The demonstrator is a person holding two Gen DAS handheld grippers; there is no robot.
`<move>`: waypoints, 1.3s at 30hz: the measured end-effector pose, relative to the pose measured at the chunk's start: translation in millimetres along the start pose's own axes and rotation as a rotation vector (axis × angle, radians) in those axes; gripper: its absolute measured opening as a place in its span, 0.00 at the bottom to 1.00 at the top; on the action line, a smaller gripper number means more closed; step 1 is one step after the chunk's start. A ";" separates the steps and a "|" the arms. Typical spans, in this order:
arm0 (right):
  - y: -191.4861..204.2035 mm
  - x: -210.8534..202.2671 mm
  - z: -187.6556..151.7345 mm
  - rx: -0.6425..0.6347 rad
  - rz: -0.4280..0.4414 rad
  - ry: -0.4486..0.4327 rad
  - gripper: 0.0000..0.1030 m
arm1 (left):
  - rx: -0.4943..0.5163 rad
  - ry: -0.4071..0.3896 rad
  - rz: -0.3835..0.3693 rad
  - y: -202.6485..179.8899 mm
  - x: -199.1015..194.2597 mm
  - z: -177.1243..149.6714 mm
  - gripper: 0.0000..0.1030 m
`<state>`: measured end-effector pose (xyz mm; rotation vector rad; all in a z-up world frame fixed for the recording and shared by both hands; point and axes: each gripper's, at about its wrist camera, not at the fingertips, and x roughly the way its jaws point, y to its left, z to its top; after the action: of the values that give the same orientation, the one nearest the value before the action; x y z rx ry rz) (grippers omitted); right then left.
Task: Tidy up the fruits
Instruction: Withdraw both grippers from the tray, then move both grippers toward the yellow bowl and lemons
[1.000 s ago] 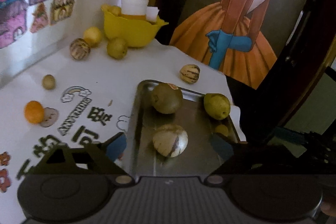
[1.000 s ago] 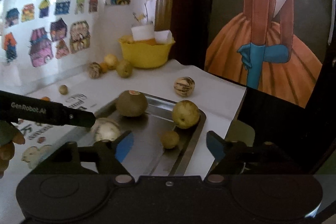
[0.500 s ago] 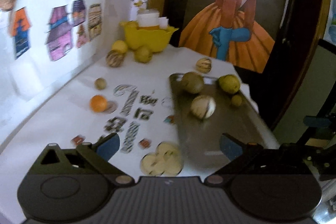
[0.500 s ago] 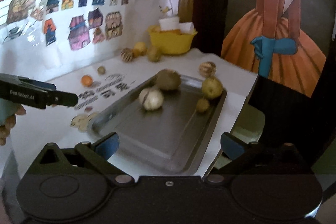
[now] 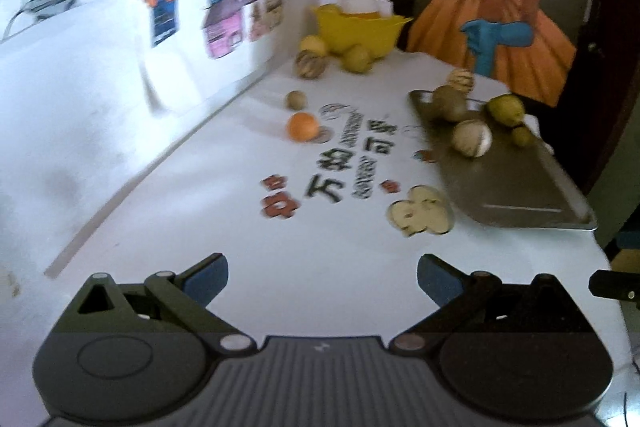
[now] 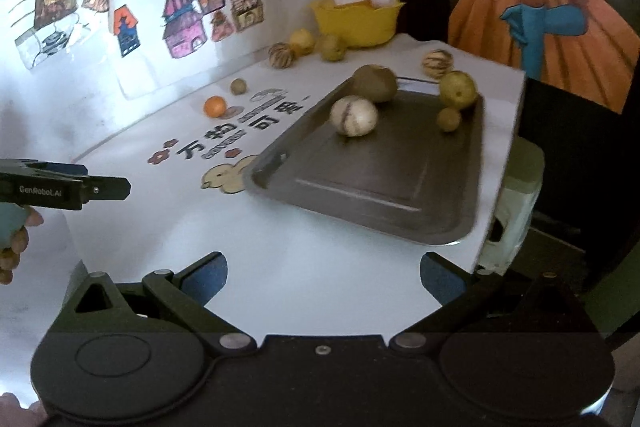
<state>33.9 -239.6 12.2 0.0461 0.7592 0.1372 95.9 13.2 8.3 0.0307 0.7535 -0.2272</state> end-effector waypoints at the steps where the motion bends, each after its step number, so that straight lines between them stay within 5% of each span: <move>1: 4.0 2.1 1.5 -0.007 0.008 0.001 0.99 | -0.006 -0.003 0.005 3.2 -1.6 -0.8 1.00; 27: 18.9 41.1 49.4 -0.096 0.091 -0.011 0.99 | -0.093 -0.023 0.044 26.0 25.5 31.8 1.00; 39: -0.4 55.9 92.4 -0.149 0.077 -0.069 0.99 | -0.059 -0.078 0.012 9.3 58.8 90.1 1.00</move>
<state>137.7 -231.4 40.9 -0.0613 0.6766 0.2641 200.3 1.1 33.5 -0.0295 0.6814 -0.1931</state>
